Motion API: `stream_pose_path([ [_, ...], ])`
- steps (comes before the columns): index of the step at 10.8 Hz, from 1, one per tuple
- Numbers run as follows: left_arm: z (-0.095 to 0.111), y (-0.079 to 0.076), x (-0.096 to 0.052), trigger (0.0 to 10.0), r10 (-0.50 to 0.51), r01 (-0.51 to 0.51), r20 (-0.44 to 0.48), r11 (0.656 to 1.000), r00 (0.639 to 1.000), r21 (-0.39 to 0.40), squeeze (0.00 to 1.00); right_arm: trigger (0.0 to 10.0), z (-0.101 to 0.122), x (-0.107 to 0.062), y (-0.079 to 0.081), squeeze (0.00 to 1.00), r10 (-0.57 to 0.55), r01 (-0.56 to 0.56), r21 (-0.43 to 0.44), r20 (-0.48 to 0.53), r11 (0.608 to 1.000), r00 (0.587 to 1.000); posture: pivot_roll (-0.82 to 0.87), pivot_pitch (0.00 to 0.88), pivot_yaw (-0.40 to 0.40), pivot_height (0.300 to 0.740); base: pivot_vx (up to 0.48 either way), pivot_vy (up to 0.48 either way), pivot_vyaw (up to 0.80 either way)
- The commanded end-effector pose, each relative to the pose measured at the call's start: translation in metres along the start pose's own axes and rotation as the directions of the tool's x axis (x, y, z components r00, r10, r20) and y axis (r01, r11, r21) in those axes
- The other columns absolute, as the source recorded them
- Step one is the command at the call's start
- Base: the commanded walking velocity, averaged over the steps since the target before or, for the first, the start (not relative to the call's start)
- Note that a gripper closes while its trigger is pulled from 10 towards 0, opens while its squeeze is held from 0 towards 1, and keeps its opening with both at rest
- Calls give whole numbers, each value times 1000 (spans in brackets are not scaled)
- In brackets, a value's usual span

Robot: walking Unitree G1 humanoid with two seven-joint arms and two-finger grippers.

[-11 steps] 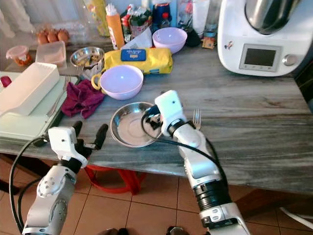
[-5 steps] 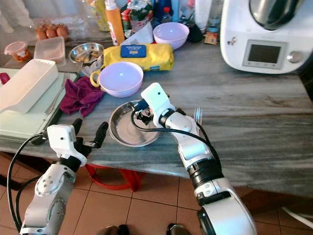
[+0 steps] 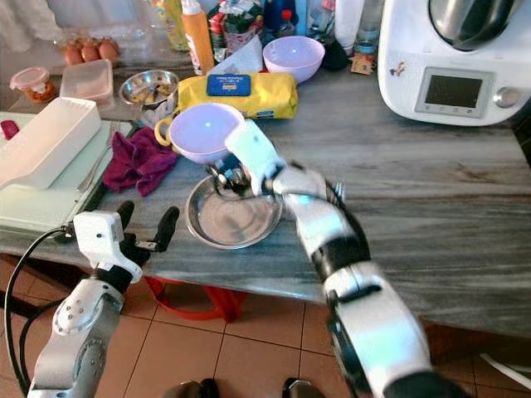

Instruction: Setting the table

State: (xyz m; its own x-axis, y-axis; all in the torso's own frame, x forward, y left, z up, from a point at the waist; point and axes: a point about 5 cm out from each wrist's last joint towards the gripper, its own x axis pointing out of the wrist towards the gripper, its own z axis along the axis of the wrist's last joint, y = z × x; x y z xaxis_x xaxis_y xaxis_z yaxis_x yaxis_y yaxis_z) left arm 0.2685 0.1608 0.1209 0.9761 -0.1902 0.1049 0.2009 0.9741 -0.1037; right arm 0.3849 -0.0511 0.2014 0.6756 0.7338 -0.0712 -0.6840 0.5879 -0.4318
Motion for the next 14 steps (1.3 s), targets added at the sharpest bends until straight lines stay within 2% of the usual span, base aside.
stream_pose_path([
  [1,3,7,-6,10000,28,-28,1,999,1000,15,0,10000,3,5,2,0,46,-47,-38,-18,998,999,103,187,49,740,0,0,0],
  [3,3,6,-11,10000,29,-29,-7,999,1000,14,0,10000,2,7,-1,0,73,-76,-43,-52,996,996,116,190,45,740,0,0,0],
  [6,4,6,-16,10000,36,-35,-15,999,999,17,0,10000,2,8,-8,0,70,-86,-137,-118,987,991,136,201,42,740,0,0,0],
  [8,4,6,-17,10000,39,-39,-17,999,999,18,0,10000,-2,8,-6,0,84,-102,-128,-139,987,987,144,198,43,740,0,0,0],
  [12,4,4,-14,10000,35,-35,-21,999,999,13,0,10000,3,10,-1,0,163,-173,-109,-98,979,982,135,191,49,740,0,0,0],
  [14,5,3,-14,10000,30,-30,-20,999,999,13,0,10000,8,9,-4,0,150,-156,-104,-62,982,987,132,190,49,740,0,0,0],
])
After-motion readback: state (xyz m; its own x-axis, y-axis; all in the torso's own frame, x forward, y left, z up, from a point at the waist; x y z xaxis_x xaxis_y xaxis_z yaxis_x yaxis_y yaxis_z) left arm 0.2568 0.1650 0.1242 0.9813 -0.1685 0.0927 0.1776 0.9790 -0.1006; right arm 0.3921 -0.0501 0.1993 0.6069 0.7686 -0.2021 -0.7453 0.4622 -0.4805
